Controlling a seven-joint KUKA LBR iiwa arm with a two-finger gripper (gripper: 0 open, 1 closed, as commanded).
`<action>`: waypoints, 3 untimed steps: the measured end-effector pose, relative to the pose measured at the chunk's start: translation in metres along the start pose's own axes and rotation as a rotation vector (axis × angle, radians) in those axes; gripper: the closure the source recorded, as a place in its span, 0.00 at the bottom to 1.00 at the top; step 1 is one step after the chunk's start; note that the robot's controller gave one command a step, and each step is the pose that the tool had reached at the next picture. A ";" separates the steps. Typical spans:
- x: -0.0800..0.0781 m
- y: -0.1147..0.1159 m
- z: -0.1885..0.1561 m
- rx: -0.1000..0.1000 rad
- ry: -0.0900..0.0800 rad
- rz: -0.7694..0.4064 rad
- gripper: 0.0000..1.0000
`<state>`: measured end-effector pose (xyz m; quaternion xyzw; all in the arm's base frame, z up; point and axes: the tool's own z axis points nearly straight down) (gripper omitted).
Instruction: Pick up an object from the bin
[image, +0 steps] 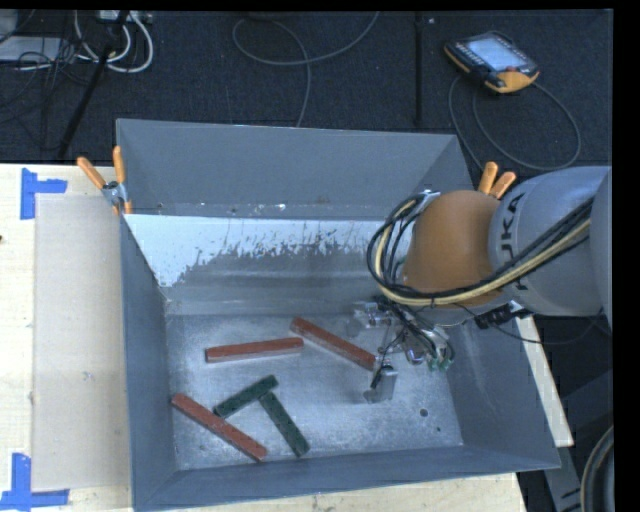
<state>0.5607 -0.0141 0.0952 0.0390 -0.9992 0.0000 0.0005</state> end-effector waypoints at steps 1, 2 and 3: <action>-0.029 0.001 0.025 0.000 -0.003 -0.067 1.00; -0.029 0.001 0.025 0.000 -0.003 -0.068 1.00; -0.026 -0.004 0.002 -0.002 0.007 -0.189 1.00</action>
Offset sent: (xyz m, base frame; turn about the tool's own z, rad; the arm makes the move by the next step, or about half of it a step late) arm 0.0000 0.0000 0.0000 0.0000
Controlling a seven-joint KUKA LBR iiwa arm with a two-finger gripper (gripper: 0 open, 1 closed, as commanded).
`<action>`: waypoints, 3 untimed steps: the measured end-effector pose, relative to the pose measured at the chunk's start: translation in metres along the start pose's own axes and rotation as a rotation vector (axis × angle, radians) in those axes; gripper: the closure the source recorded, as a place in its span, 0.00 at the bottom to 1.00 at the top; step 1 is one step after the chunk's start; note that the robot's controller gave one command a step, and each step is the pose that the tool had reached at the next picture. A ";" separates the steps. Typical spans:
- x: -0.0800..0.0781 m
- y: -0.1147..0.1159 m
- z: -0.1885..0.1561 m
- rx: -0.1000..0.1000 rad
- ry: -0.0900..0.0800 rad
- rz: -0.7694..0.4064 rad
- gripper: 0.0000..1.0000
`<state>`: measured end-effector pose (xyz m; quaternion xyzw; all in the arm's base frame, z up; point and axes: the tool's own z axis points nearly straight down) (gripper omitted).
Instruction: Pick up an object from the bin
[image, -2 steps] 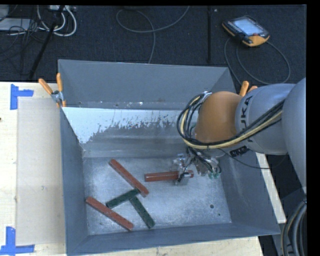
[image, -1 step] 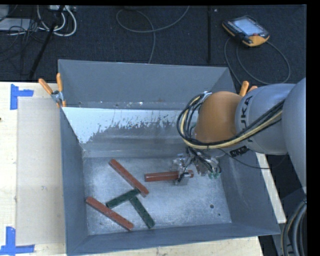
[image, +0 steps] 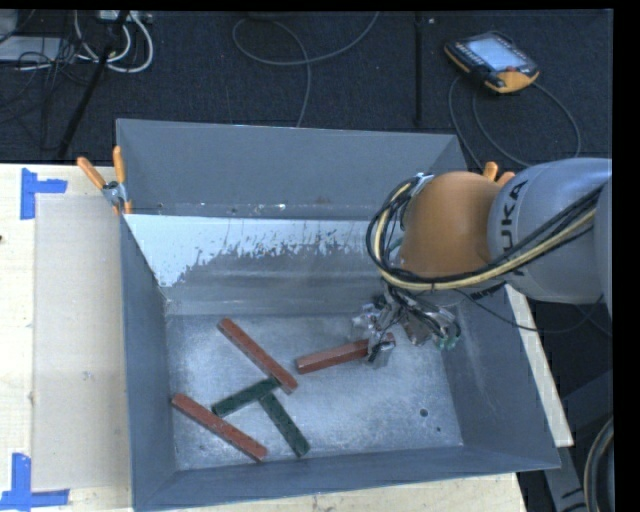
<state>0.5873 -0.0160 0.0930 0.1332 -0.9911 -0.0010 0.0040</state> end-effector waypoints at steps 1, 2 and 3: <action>0.002 -0.057 -0.079 0.003 -0.009 -0.170 1.00; 0.002 -0.057 -0.079 0.003 -0.009 -0.169 0.00; 0.002 -0.057 -0.079 0.003 -0.009 -0.169 0.00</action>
Offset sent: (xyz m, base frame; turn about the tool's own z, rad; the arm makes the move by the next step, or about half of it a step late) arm 0.0000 0.0000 0.0000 0.0000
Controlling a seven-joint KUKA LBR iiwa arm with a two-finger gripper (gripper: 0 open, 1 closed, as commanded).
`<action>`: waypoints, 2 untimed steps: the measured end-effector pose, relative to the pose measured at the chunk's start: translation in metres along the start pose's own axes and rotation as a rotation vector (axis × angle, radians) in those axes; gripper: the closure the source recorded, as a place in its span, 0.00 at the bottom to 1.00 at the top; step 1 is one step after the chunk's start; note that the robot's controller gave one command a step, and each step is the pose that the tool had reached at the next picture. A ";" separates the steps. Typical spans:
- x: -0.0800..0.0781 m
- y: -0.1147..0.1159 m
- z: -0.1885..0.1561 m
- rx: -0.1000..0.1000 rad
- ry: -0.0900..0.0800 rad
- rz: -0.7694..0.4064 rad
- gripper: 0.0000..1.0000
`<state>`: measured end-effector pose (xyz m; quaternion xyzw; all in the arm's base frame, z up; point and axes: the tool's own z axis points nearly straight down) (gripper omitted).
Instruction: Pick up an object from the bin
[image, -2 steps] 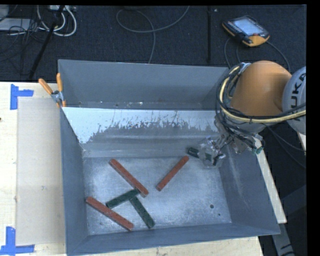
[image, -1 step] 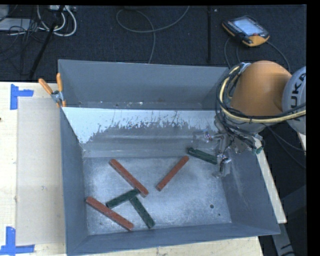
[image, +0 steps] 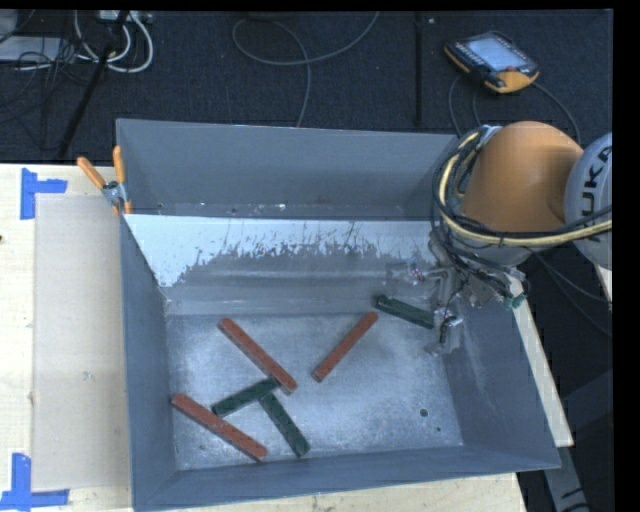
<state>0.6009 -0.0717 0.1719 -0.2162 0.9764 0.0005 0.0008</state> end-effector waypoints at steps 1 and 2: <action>-0.026 0.032 0.031 0.002 -0.001 -0.049 0.00; -0.033 0.042 0.084 0.002 -0.004 -0.118 0.00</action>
Offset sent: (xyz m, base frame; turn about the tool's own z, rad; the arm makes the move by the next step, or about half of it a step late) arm 0.0107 0.0494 -0.1019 -0.1340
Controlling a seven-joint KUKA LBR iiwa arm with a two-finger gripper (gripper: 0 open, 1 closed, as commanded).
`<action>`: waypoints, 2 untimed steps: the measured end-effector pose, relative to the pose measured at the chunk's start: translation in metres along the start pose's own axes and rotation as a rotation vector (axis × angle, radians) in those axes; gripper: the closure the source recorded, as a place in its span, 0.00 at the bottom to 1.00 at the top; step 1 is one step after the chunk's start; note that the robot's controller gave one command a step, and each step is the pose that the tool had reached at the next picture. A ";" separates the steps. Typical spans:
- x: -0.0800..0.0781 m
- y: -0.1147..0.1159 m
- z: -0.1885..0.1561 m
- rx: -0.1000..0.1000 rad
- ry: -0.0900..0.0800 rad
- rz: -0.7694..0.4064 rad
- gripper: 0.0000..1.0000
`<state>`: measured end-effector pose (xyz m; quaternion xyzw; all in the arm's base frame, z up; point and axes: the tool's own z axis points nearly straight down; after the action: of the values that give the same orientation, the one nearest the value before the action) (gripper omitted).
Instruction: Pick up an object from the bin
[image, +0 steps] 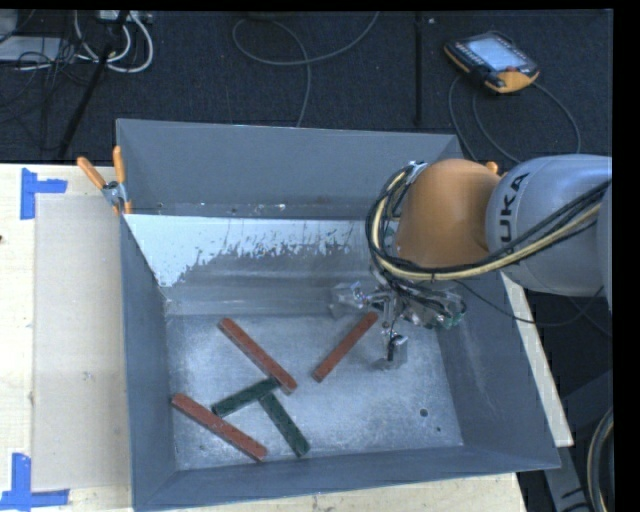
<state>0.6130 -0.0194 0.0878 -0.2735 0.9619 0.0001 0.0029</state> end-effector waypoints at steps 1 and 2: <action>-0.022 0.027 0.014 -0.002 0.004 -0.054 1.00; -0.022 0.027 0.014 -0.002 0.004 -0.054 1.00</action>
Offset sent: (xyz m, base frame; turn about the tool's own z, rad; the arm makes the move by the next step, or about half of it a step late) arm 0.0000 0.0000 0.0000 0.0000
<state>0.6170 0.0153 0.0737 -0.2994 0.9541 0.0007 0.0009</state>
